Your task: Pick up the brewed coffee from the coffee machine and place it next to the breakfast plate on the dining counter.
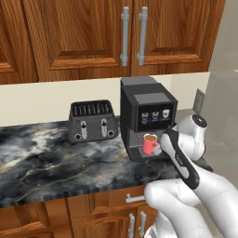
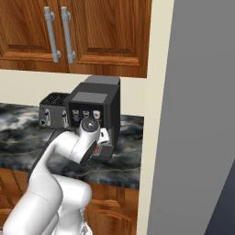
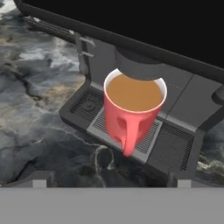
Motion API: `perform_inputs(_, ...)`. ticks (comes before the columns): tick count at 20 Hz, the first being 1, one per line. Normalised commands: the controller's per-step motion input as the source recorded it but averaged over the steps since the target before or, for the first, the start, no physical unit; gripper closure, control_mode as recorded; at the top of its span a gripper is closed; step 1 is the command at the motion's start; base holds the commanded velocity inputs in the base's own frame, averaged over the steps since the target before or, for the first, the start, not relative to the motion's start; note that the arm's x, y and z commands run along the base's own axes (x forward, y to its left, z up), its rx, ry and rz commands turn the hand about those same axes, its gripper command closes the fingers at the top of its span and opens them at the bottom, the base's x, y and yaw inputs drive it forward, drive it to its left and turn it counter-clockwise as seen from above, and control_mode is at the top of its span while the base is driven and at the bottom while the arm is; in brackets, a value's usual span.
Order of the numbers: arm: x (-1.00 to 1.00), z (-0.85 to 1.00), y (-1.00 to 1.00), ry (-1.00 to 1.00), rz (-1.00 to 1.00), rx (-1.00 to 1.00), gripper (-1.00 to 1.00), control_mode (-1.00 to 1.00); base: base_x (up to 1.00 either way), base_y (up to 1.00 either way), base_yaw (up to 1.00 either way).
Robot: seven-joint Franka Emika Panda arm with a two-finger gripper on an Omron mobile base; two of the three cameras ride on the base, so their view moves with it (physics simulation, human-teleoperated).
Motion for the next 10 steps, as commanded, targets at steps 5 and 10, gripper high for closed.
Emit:
perform_inputs(5,0.34,-0.22,-0.08,0.0,0.0,0.0,-1.0,-1.0,0.0,0.0,0.0)
perform_inputs(10,0.25,-0.27,-0.05,0.0,0.0,0.0,-1.0,-1.0,0.0,0.0,0.0)
